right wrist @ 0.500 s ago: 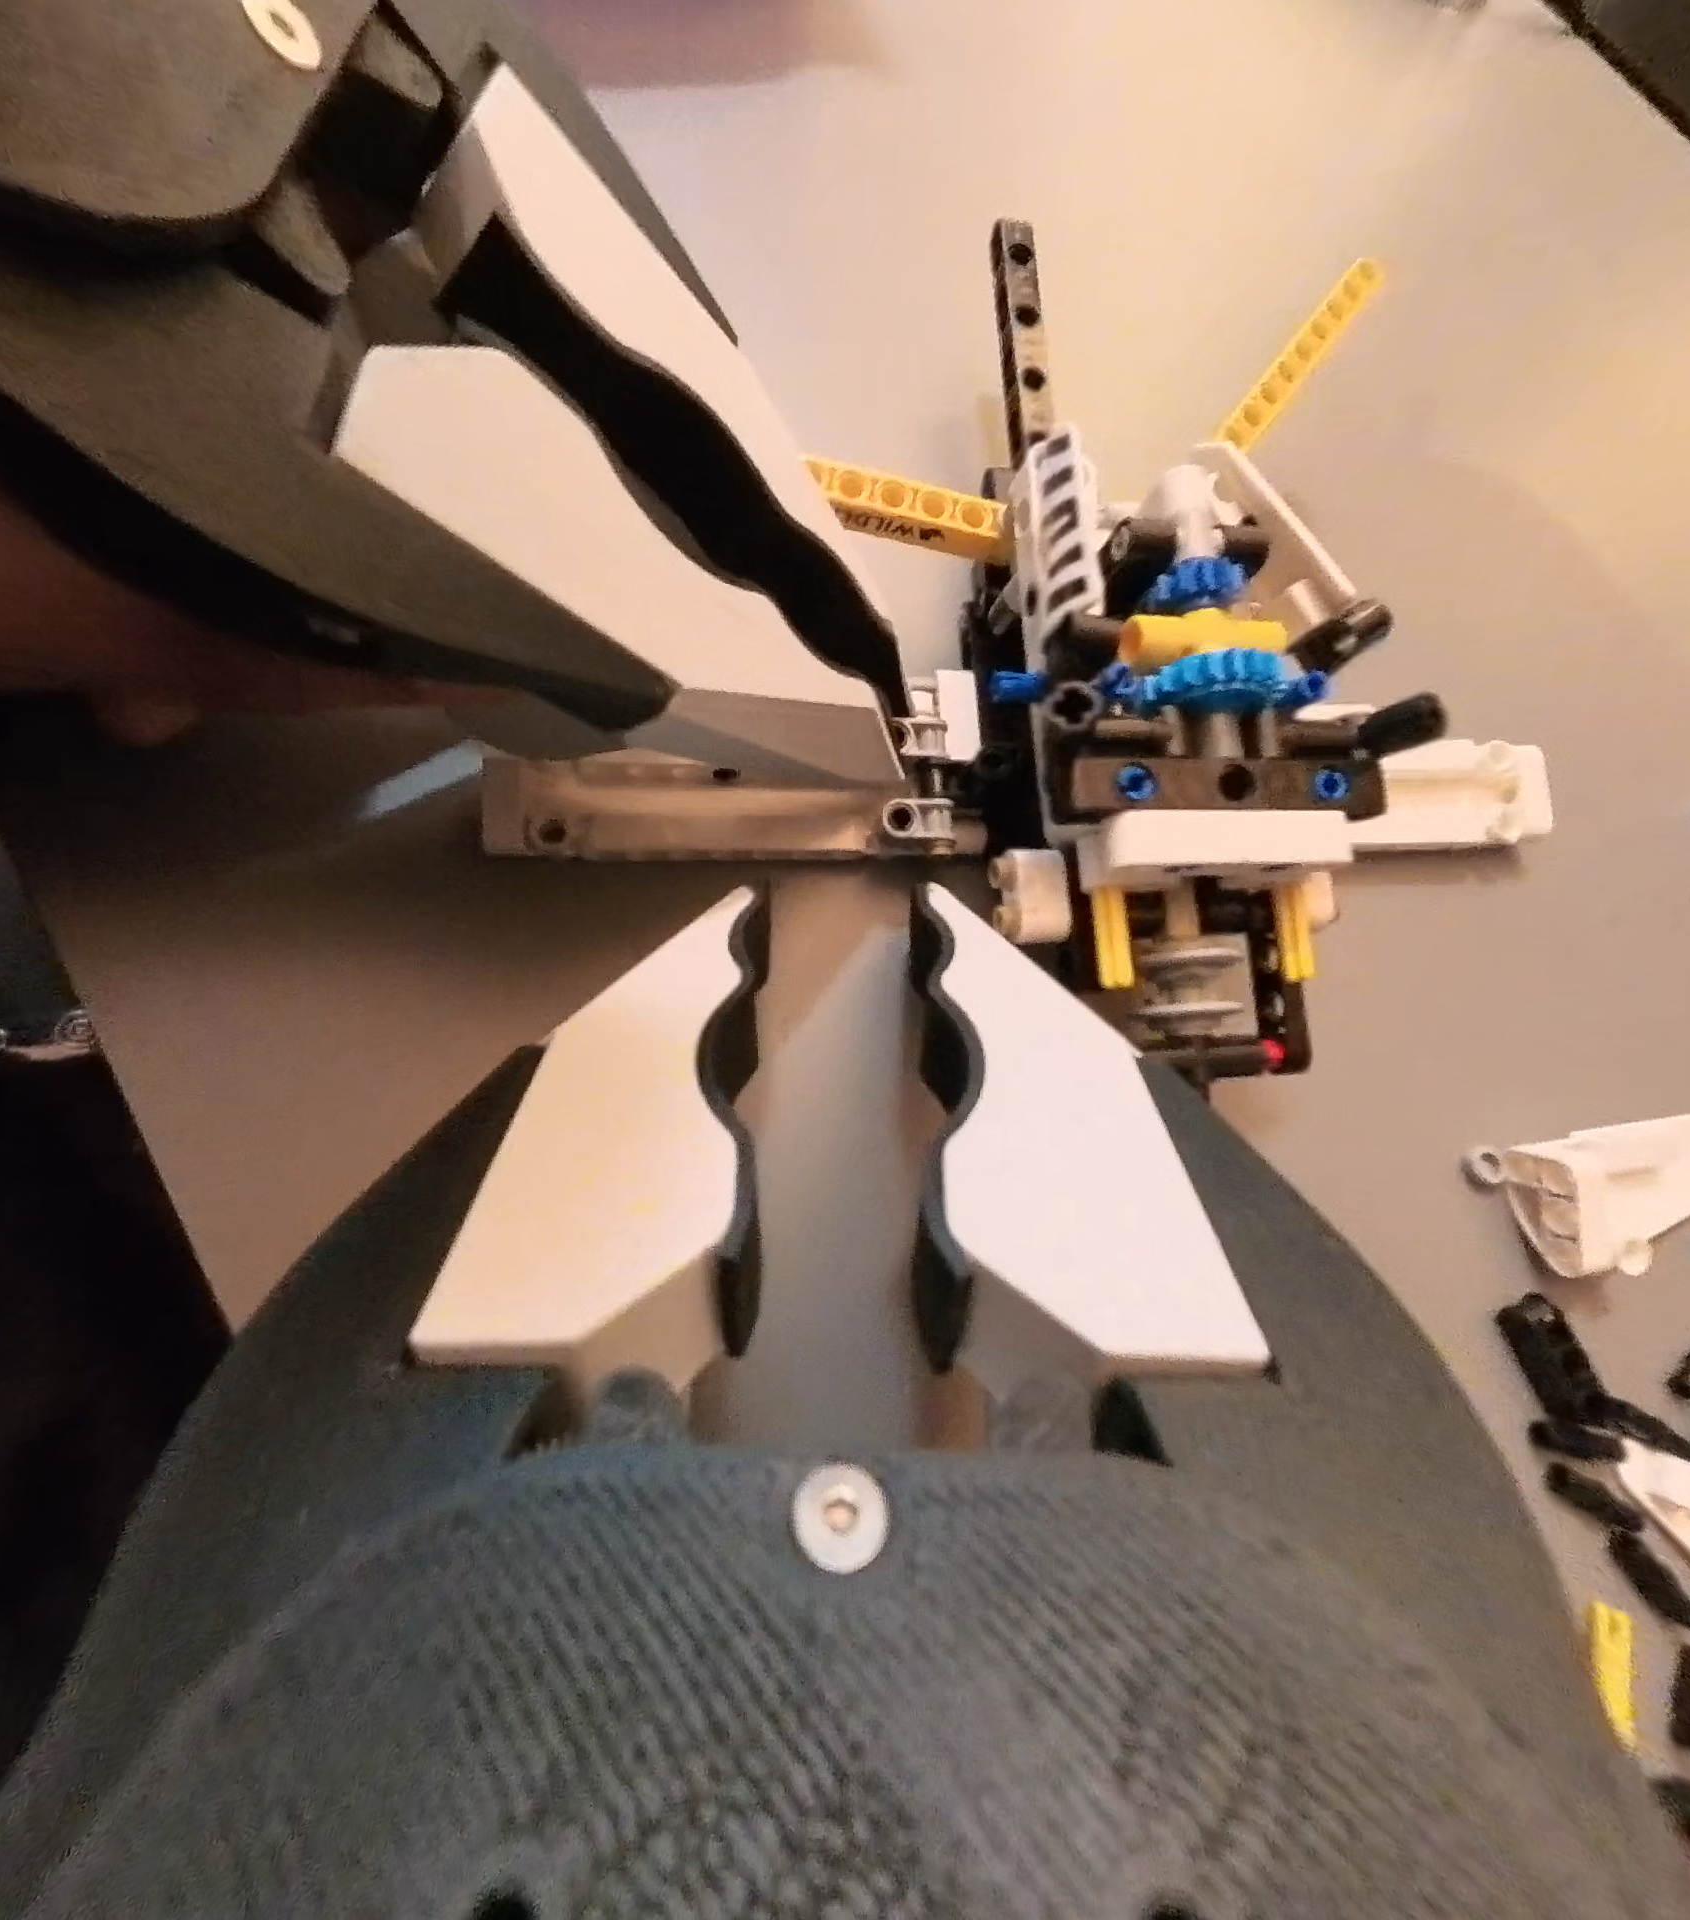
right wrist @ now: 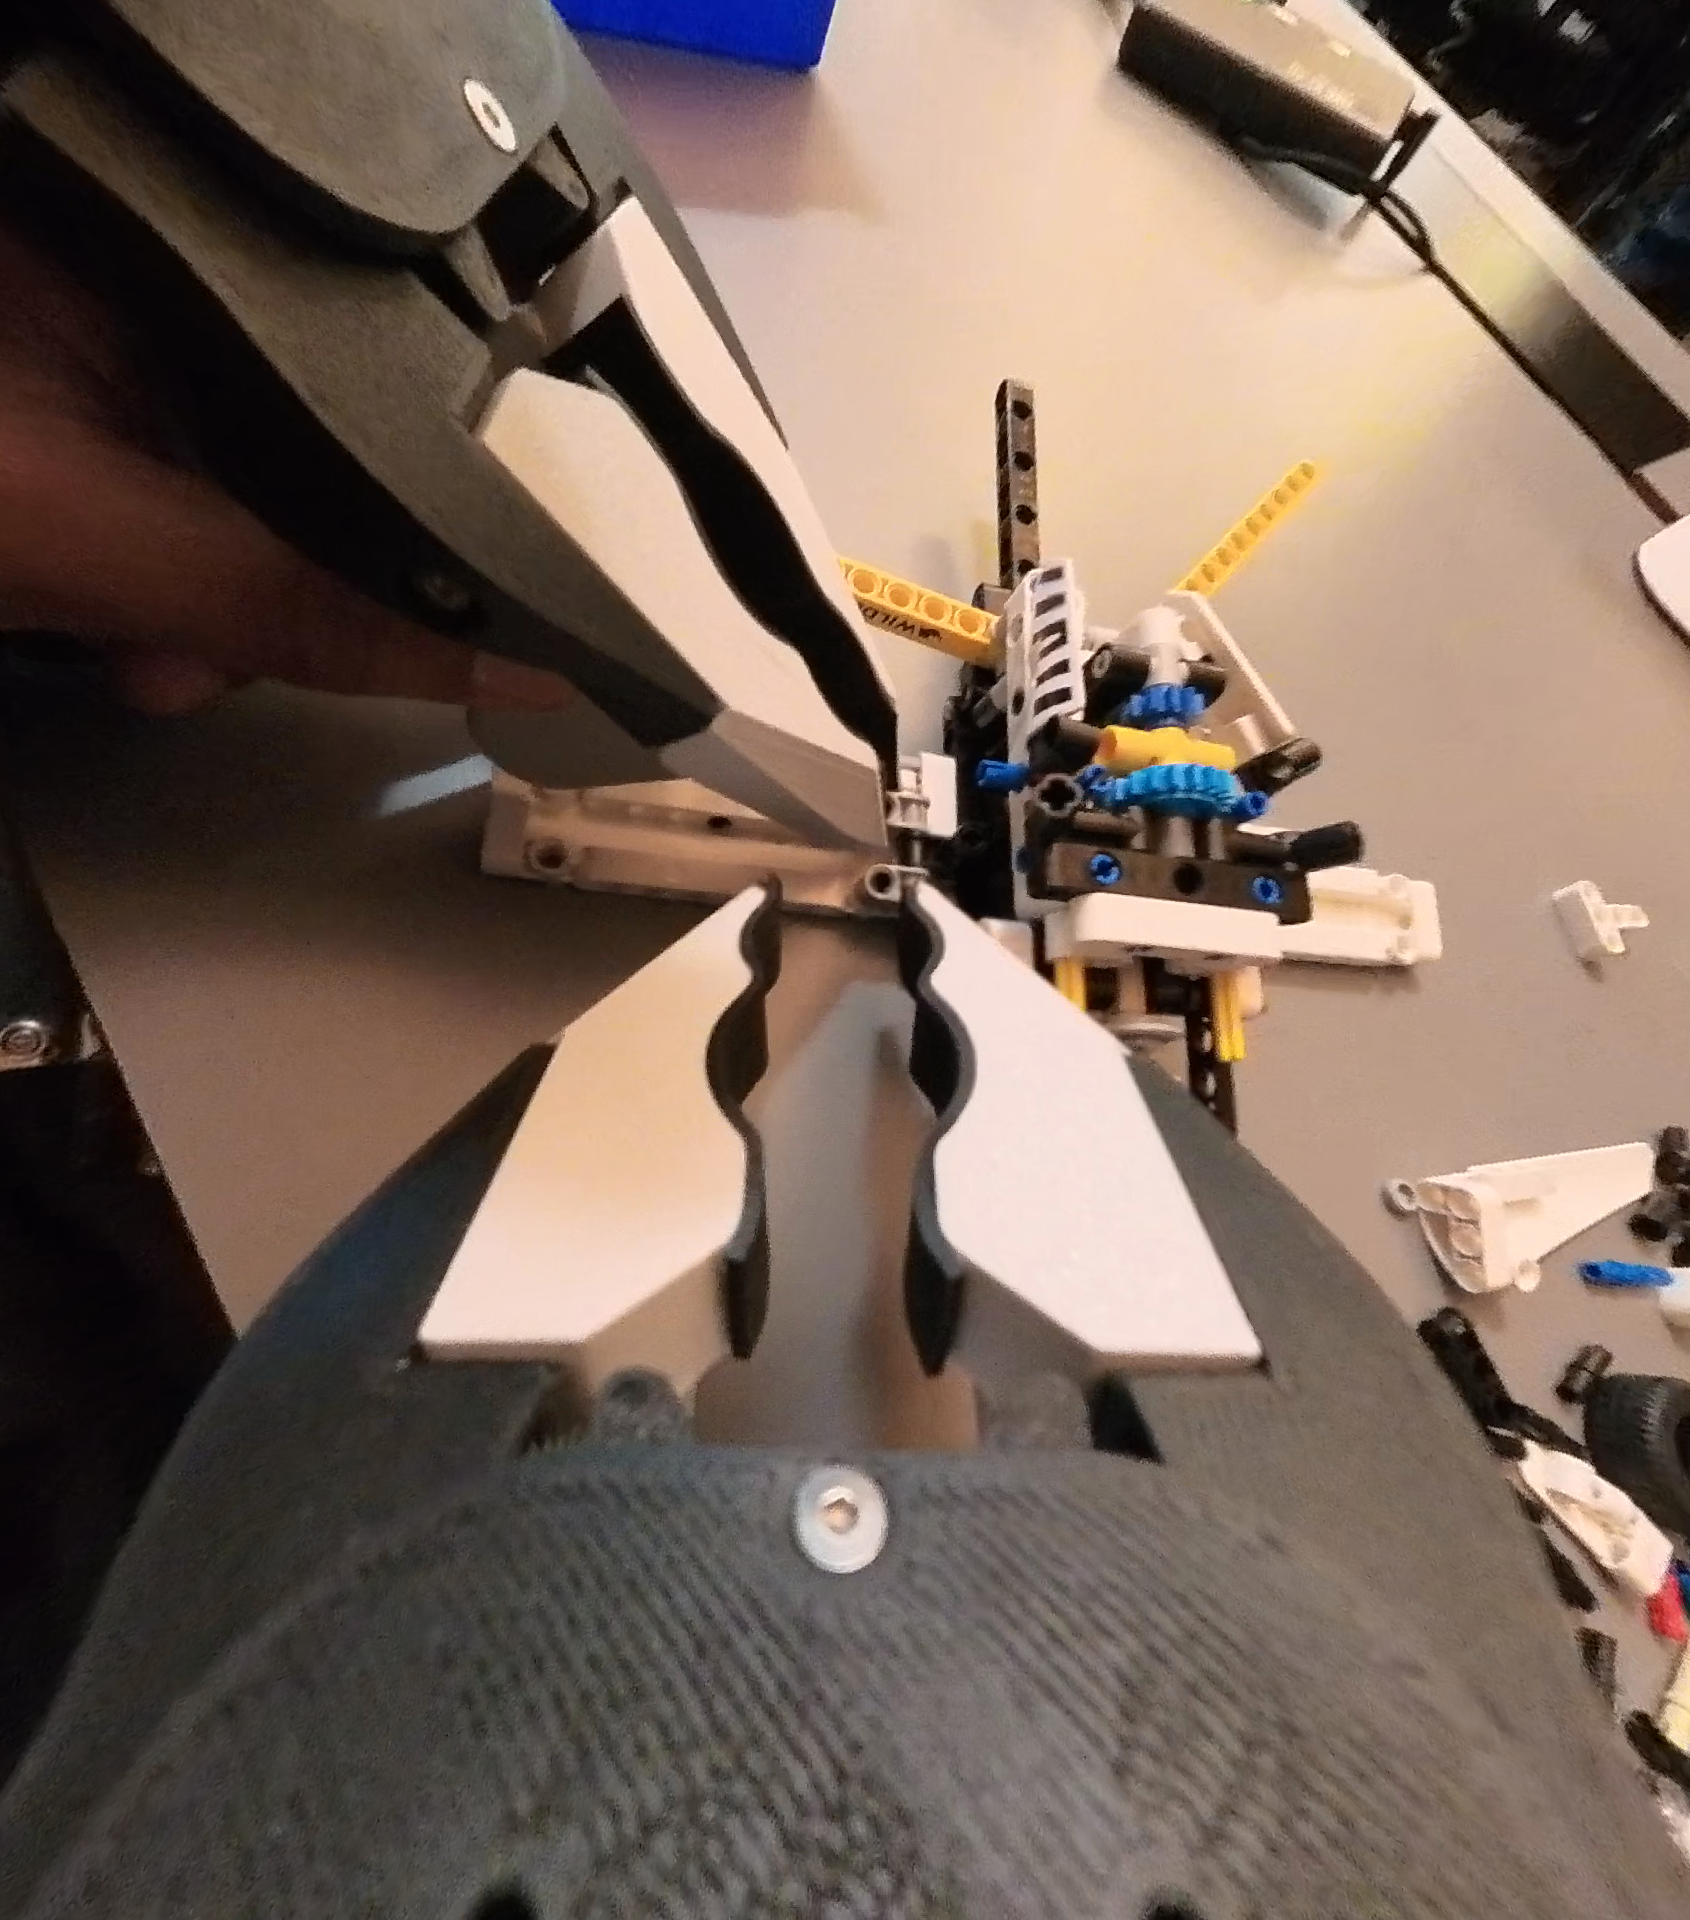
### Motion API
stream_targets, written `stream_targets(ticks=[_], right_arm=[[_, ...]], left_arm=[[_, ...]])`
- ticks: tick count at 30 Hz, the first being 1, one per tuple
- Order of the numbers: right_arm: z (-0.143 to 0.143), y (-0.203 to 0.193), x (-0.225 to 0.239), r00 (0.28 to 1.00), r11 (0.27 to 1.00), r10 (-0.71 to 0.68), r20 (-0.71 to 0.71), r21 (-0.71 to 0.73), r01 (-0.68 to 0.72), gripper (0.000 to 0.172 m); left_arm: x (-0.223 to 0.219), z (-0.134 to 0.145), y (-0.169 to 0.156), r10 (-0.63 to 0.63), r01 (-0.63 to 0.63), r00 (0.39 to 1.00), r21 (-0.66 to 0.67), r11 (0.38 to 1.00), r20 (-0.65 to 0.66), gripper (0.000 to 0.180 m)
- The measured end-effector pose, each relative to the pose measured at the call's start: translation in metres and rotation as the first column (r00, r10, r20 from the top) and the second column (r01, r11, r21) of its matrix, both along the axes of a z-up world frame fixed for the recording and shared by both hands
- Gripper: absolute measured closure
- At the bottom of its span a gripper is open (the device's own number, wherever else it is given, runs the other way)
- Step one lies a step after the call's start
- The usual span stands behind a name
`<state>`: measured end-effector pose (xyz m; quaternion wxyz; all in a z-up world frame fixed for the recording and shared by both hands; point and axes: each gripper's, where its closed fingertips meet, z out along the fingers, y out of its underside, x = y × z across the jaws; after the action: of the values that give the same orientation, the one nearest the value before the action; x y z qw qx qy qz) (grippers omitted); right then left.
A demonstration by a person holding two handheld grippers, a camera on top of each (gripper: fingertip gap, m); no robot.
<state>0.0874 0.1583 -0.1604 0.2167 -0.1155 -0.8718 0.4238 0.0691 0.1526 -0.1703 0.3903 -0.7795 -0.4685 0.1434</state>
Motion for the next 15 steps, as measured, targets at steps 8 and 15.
stream_targets(ticks=[8,15], right_arm=[[-0.003,0.000,-0.015,0.952,0.982,-0.031,-0.303,0.171,0.086,0.156],[-0.005,-0.002,-0.014,0.941,0.976,0.016,-0.338,0.210,0.059,0.160]], left_arm=[[0.001,0.000,0.003,0.000,0.000,1.000,-0.011,1.000,-0.002,0.174],[0.001,0.000,0.003,-0.004,0.004,1.000,-0.011,1.000,-0.004,0.173]])
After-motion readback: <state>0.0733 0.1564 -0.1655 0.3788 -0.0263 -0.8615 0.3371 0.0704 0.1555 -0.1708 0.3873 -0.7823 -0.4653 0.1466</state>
